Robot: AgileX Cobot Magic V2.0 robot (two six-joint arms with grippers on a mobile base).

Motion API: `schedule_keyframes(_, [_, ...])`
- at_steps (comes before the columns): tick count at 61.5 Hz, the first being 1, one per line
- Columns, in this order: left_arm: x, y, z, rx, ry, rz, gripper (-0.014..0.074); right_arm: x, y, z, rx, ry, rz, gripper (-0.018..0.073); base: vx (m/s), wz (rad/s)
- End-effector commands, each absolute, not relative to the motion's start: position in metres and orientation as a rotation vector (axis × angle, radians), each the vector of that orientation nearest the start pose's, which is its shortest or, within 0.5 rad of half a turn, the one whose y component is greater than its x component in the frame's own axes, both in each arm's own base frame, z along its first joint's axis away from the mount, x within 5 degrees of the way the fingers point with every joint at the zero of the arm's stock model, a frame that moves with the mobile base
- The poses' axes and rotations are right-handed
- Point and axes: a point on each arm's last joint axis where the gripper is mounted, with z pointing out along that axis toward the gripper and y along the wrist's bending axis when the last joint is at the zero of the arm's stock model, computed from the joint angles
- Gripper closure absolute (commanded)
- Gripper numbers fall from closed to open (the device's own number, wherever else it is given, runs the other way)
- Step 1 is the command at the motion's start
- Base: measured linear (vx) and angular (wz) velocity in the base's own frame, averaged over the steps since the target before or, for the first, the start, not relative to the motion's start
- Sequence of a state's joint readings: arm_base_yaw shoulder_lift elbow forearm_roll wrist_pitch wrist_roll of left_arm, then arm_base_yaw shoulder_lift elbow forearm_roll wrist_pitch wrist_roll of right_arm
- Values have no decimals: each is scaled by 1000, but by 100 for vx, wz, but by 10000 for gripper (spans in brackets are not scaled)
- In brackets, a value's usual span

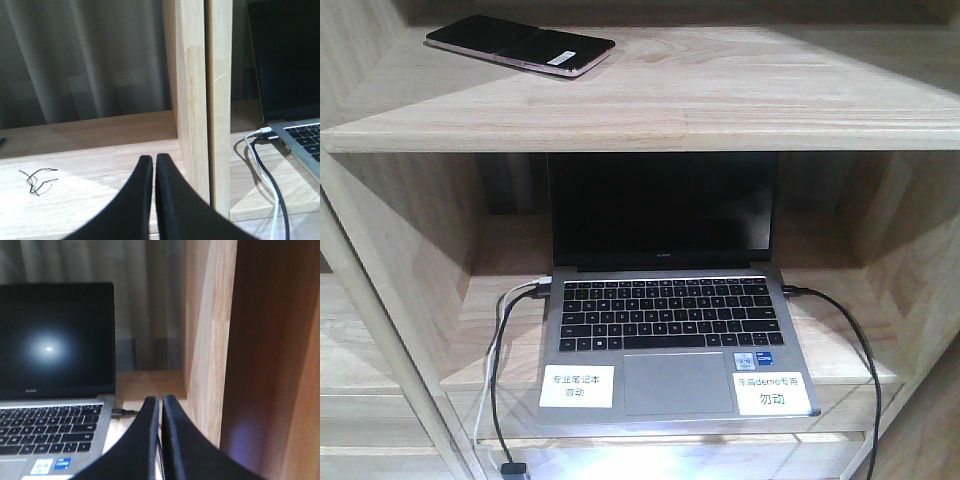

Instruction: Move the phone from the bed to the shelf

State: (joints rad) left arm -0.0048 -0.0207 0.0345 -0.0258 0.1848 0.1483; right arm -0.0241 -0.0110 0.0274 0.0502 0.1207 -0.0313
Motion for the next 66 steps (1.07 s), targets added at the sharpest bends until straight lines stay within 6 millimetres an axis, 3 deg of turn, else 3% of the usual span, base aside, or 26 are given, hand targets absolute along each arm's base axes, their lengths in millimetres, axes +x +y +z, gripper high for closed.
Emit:
schedule_keyframes(1, [55,-1,200,97,1580,73,595,56,-2,200,35,1530,-12,564,0,0])
schedule_keyframes(66, [55,-1,200,97,1580,73,595,56,-2,200,35,1530,-12,564,0,0])
